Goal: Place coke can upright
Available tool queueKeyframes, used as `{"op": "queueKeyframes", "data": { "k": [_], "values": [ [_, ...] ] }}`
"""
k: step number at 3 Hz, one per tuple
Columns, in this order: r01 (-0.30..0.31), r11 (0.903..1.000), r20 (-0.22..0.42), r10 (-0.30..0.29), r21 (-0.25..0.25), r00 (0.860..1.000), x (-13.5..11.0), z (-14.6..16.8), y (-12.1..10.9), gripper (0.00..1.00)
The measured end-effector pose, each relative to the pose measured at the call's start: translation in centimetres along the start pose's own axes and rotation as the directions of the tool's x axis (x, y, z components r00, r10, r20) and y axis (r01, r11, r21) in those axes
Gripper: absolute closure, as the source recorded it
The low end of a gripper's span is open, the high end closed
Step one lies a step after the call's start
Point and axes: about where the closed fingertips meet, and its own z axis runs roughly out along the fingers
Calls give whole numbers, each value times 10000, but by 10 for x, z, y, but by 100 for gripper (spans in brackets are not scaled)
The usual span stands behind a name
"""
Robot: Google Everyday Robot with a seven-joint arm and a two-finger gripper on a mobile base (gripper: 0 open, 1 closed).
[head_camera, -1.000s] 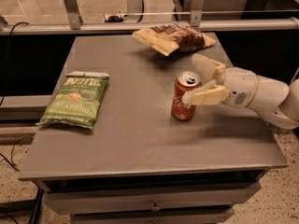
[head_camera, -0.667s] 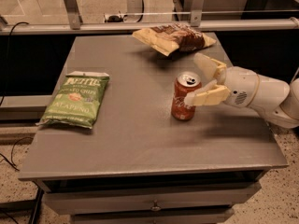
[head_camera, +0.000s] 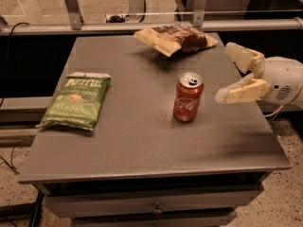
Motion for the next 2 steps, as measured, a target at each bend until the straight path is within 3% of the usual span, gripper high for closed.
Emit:
{"op": "queueKeyframes", "data": {
  "k": [1, 2],
  "values": [
    [183, 9986, -341, -167, 486, 9993, -17, -39, 7, 0],
    [209, 9984, -363, -190, 518, 9992, -18, -43, 8, 0]
  ]
}}
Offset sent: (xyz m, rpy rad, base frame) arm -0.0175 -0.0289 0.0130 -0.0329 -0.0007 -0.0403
